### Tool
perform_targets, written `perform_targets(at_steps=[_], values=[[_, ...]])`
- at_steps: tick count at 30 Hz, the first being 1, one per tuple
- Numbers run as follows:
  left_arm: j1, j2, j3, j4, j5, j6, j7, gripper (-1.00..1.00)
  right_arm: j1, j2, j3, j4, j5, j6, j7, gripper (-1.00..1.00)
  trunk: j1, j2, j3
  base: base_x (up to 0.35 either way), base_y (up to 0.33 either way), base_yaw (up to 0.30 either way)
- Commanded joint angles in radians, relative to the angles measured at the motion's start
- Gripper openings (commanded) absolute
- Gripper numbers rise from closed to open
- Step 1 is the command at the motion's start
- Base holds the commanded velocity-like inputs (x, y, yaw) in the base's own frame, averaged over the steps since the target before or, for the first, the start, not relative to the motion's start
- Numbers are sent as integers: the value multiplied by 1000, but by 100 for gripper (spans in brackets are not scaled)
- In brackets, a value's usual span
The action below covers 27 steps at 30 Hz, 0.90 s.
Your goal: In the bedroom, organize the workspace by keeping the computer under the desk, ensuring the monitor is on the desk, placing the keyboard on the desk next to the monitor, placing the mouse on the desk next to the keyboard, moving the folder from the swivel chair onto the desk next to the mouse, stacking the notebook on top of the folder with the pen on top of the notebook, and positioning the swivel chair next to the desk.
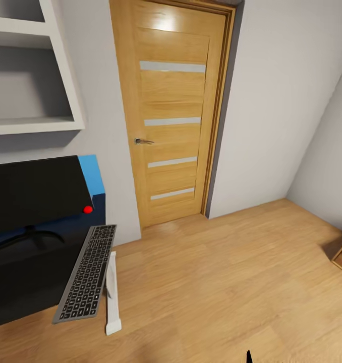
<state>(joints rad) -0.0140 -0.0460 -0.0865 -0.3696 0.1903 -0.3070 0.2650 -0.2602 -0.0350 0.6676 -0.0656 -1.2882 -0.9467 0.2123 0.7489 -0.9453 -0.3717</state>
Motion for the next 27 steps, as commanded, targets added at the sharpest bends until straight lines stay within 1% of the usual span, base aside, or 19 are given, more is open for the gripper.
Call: perform_targets(at_steps=[1,10,21,24,27], values=[[-1,1,-9,0,9,-5,7,100,-1,0,3,0,-11,-1,9,100,0,-1,-1,9,-8,-285],[-1,1,-7,0,9,-6,7,100,-1,0,3,0,-11,-1,9,100,0,-1,3,30,-1,-285],[-1,1,-8,0,9,-4,7,100,-1,1,4,0,-11,-1,10,100,0,-1,7,294,0,-277],[-1,1,-8,0,9,-4,7,100,-1,2,4,0,-11,-1,10,100,0,-1,8,328,-13,-166],[-1,1,-8,0,9,-4,7,100,-1,2,4,0,-11,-1,10,100,0,-1,8,328,-90,-53]])
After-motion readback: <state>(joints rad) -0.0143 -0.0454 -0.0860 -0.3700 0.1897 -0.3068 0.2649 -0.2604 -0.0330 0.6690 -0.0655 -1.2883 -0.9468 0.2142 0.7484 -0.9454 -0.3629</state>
